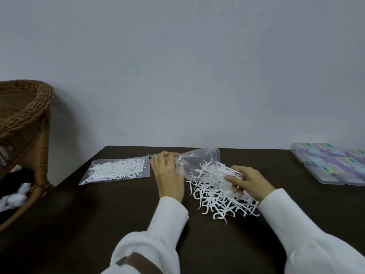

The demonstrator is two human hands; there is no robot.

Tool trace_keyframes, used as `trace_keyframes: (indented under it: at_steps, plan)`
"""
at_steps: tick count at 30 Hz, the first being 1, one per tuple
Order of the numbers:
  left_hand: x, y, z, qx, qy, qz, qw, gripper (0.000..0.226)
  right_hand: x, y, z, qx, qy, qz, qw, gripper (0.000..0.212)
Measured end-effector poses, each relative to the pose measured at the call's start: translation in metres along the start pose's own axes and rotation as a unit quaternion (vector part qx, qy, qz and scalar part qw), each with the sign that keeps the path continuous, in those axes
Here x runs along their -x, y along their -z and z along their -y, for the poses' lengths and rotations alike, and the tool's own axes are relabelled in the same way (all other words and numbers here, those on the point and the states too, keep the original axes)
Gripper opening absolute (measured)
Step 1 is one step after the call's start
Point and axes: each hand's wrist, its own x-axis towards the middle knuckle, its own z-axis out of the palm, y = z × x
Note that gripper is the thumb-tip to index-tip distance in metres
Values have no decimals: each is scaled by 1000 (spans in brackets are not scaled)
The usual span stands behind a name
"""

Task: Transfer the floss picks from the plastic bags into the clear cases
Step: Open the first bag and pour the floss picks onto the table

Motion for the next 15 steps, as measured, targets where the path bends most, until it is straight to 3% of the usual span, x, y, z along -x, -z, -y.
trace_keyframes:
  at_steps: [7,15]
  plan:
    - [-9,6,9,32,139,-9,990,27,-3,7,-12,112,-26,-31,993,11]
    - [-12,15,4,75,202,-23,976,33,-3,7,-12,140,4,-43,989,24]
